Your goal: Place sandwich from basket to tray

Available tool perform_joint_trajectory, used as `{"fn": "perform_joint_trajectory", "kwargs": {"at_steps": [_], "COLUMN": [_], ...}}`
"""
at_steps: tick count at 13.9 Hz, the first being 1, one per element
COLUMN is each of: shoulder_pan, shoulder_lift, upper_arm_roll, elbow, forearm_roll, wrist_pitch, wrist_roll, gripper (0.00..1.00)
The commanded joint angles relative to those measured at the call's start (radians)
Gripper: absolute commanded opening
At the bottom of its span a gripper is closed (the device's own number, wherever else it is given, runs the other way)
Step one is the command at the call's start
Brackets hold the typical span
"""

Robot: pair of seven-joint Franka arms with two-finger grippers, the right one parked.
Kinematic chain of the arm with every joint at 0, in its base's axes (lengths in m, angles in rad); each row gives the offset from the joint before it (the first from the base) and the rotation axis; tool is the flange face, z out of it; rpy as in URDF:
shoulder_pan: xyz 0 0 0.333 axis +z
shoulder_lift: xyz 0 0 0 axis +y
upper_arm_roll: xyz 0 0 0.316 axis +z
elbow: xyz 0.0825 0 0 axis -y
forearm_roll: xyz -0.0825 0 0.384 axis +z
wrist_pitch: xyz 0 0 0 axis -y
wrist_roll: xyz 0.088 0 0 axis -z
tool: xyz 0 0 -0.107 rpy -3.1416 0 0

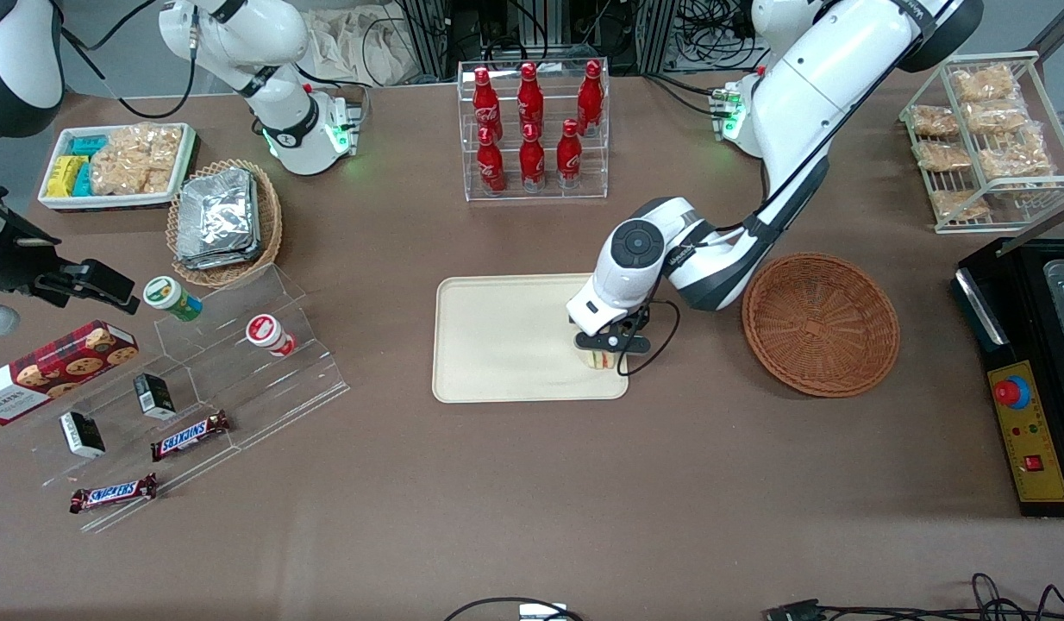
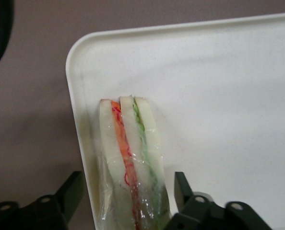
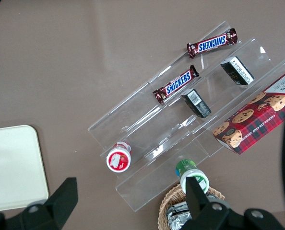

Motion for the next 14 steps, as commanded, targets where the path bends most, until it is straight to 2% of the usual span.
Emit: {"fn": "perform_joint_trajectory", "kwargs": {"at_steps": [1, 2, 4, 7, 9, 11, 14], "shoulder_pan": [0.008, 0.008, 0.008, 0.009, 0.002, -0.004, -0.034], "shoulder_lift": [-0.082, -0.119, -0.199, -0.343, -0.47, -0.587, -0.656], "upper_arm_roll": [-0.012, -0.014, -0.014, 0.012, 0.142, 0.295, 0.542], "elbow": [0.01, 0.023, 0.089, 0.193, 0.172, 0.097, 0.066], "forearm_roll": [0.008, -0.015, -0.119, -0.199, -0.272, -0.345, -0.374], "wrist_pitch": [-0.079, -0.137, -0.289, -0.543, -0.605, -0.627, -0.679], "wrist_roll": [-0.057, -0.054, -0.03, 0.12, 0.218, 0.399, 0.674], "gripper": [1.0, 1.0, 1.0, 1.0, 1.0, 1.0, 1.0]}}
